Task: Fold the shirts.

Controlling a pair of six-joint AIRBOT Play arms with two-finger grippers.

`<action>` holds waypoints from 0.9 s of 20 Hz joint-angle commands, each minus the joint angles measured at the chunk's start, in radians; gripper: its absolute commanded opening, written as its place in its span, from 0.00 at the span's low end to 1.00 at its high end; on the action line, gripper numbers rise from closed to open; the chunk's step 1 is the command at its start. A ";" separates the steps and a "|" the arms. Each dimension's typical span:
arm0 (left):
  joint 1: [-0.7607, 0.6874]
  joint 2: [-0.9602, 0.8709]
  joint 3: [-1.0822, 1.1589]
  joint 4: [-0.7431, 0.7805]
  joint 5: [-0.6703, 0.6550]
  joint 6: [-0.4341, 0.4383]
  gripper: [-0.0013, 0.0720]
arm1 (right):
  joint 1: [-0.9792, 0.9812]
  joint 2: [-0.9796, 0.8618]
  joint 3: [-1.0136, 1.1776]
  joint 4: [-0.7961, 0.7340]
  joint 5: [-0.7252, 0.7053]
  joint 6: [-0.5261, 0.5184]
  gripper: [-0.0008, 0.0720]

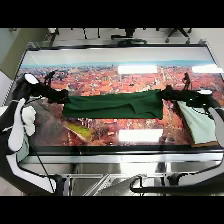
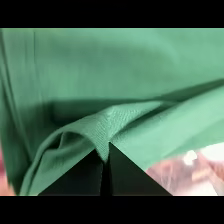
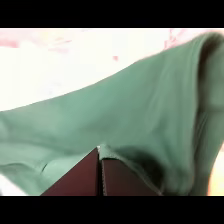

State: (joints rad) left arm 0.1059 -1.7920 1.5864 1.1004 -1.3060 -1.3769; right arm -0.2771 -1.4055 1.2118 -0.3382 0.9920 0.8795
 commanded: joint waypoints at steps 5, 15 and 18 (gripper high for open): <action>-0.016 -0.206 0.279 -0.002 -0.150 -0.023 0.94 | -0.048 -0.063 0.079 -0.045 0.059 -0.138 0.55; -0.021 -0.192 0.430 -0.005 -0.184 -0.083 0.98 | -0.023 -0.134 0.079 -0.264 0.105 -0.080 0.89; -0.043 -0.192 0.430 -0.012 -0.187 -0.083 0.97 | 0.012 -0.164 0.079 -0.242 -0.018 -0.086 0.79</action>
State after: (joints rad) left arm 0.0780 -1.9869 2.0151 1.0962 -1.4895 -1.4532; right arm -0.2970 -1.5337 1.2930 -0.5541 1.0817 0.7937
